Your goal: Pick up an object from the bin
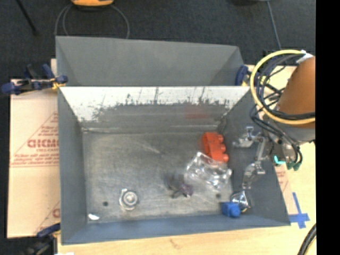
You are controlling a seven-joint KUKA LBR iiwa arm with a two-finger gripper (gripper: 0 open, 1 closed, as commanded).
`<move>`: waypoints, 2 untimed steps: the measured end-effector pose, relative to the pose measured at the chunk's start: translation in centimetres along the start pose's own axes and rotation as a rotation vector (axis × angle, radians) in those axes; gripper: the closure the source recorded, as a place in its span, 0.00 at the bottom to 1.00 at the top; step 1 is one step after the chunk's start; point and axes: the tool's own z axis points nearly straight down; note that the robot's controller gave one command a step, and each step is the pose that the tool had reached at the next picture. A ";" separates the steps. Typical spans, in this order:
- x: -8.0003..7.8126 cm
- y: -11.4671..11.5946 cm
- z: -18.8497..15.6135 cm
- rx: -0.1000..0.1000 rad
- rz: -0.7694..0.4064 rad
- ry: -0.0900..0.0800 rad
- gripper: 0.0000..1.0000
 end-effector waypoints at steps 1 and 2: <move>-3.2 3.3 6.8 -0.002 0.176 -0.003 0.00; -2.4 4.4 12.6 0.001 0.234 -0.038 0.00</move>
Offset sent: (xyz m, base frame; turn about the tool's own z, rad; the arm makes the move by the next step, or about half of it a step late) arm 0.0314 0.0322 -0.0668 0.1795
